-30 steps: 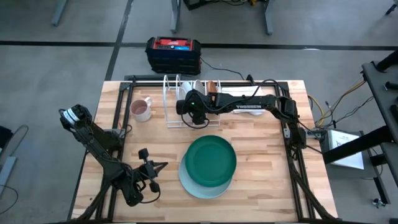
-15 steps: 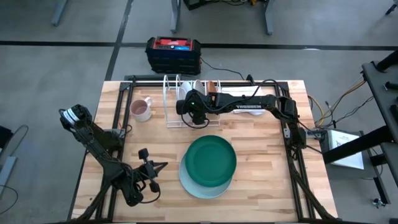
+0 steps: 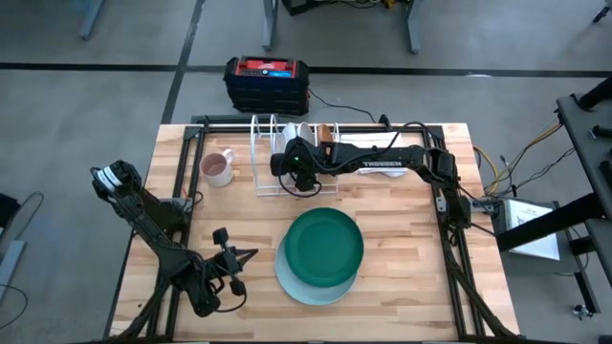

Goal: Sort dishes
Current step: Put the white pattern plate into the dishwasher rack

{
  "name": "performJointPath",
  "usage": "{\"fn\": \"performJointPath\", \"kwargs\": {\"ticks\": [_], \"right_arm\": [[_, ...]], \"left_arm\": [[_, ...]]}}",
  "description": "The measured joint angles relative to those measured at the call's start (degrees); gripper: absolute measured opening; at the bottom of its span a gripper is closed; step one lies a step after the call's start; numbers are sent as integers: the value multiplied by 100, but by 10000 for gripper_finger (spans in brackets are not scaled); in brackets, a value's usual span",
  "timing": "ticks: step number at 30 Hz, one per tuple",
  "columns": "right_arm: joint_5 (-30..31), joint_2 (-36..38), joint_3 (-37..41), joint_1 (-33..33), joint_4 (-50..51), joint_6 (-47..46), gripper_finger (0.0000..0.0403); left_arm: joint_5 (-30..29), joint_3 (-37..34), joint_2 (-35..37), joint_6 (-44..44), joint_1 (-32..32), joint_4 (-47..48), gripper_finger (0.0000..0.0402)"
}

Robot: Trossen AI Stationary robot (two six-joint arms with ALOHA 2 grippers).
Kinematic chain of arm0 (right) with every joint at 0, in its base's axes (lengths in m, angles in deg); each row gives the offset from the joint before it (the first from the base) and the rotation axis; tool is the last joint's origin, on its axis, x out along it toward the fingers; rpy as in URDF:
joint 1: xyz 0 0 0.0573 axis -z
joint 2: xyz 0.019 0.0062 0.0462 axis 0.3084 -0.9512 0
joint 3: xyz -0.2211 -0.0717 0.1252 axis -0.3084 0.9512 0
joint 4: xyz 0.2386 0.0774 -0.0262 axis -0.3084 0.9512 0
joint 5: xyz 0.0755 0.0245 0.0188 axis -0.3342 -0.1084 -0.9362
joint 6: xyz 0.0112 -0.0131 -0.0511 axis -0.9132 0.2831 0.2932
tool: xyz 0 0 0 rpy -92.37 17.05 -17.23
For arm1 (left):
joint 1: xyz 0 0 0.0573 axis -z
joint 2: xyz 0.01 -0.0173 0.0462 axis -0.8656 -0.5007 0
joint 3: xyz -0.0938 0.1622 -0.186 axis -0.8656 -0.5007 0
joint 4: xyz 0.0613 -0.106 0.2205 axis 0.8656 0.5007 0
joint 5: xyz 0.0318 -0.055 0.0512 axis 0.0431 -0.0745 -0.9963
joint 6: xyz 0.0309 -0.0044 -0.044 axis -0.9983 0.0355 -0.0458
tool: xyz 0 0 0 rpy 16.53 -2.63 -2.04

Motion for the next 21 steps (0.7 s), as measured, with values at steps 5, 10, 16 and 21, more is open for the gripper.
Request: {"fn": "performJointPath", "kwargs": {"ticks": [5,10,16,21], "right_arm": [[-2,0,0,0,0,0,54],[16,0,5,0,-29,-1,45],[-20,13,-33,0,-260,-12,46],[-21,24,-193,2,-298,-10,56]], "left_arm": [[2,0,0,0,0,1,0],[2,0,0,0,2,1,0],[2,0,0,0,0,1,0],[4,0,0,0,0,3,0]]}}
